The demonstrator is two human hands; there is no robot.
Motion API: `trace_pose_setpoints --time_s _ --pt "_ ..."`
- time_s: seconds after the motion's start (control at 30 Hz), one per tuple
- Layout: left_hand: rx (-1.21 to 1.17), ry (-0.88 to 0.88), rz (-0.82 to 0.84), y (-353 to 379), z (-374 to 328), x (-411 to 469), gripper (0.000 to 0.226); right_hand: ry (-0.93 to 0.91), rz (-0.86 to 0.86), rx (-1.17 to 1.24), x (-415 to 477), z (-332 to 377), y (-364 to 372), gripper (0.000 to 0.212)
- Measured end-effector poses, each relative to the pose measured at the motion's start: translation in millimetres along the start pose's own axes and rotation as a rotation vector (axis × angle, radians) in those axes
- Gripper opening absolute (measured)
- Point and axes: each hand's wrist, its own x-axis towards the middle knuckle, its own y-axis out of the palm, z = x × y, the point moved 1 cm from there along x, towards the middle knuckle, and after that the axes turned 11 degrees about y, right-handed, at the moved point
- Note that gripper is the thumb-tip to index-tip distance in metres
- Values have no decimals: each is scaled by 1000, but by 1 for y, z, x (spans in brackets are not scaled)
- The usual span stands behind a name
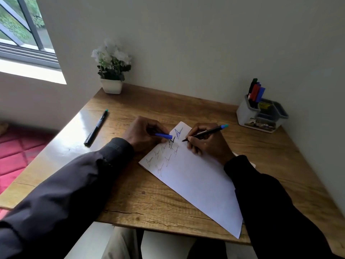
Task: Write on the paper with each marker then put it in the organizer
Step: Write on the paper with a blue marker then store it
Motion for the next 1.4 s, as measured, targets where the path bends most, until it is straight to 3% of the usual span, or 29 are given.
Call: trace_pose_setpoints --time_s 1.4 --pt "26 7 35 0 4 3 21 31 -70 -59 -1 6 11 16"
